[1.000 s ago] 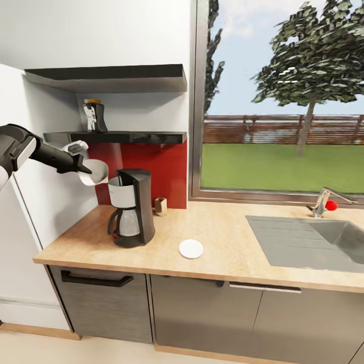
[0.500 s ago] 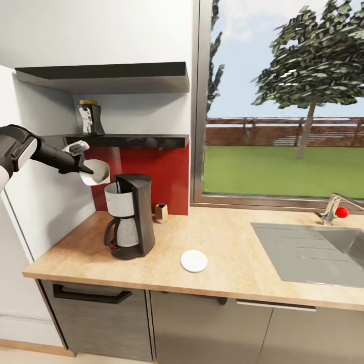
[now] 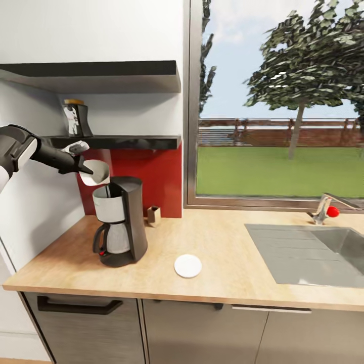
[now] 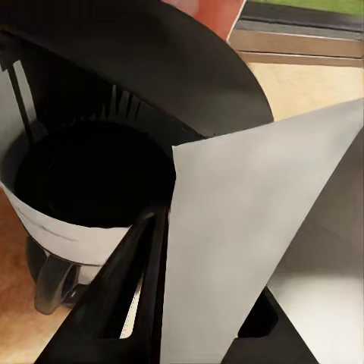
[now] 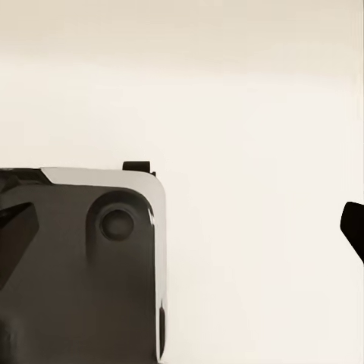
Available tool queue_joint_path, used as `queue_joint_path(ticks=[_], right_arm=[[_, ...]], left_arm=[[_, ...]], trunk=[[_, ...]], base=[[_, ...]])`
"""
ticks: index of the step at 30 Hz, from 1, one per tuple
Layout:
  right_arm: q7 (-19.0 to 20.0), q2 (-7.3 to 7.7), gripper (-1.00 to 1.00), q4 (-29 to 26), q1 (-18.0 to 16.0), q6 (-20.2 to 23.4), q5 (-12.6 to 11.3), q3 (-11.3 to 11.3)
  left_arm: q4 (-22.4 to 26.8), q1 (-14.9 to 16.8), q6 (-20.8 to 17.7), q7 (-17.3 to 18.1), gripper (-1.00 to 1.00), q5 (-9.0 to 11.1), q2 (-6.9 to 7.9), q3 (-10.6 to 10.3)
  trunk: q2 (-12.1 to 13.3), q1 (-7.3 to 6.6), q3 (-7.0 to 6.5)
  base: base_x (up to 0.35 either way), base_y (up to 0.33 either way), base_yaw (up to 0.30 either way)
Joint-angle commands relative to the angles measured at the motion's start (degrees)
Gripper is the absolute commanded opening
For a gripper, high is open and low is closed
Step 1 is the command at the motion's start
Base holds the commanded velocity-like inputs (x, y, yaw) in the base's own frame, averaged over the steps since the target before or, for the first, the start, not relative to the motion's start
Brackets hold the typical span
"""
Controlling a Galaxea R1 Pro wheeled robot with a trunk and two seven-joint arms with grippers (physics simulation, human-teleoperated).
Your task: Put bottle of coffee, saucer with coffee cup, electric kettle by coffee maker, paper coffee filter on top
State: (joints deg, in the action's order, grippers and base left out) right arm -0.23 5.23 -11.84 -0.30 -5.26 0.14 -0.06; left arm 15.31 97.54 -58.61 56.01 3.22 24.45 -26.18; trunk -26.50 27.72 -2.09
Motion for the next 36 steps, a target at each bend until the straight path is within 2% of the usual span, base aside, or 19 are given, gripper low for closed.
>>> queue_joint_path(ticks=[1, 7, 29, 36], right_arm=[[0.0, 0.34, 1.00, 0.1, 0.0, -0.2, 0.0, 0.1], [0.0, 1.03, 1.00, 0.5, 0.0, -0.2, 0.2, 0.1], [0.0, 1.18, 1.00, 1.7, 0.0, -0.3, 0.1, 0.2], [0.0, 1.18, 1.00, 1.7, 0.0, -0.3, 0.1, 0.2]], left_arm=[[0.1, 0.0, -0.1, 0.2, -1.00, 0.1, 0.07, -0.4], [0.1, 0.0, -0.1, 0.2, -1.00, 0.0, 0.07, -0.5], [-0.9, 0.0, 0.0, 0.2, -1.00, -0.2, 0.51, -0.9], [-3.2, -0.1, 0.1, 0.2, -1.00, -0.3, 0.84, -1.0]], trunk=[[0.0, 0.04, 0.02], [0.0, 0.04, 0.01], [0.0, 0.04, 0.01], [0.0, 0.04, 0.01]], base=[[0.258, 0.000, -0.012], [0.234, 0.000, -0.003], [0.004, 0.000, 0.000], [0.000, 0.000, 0.000]])
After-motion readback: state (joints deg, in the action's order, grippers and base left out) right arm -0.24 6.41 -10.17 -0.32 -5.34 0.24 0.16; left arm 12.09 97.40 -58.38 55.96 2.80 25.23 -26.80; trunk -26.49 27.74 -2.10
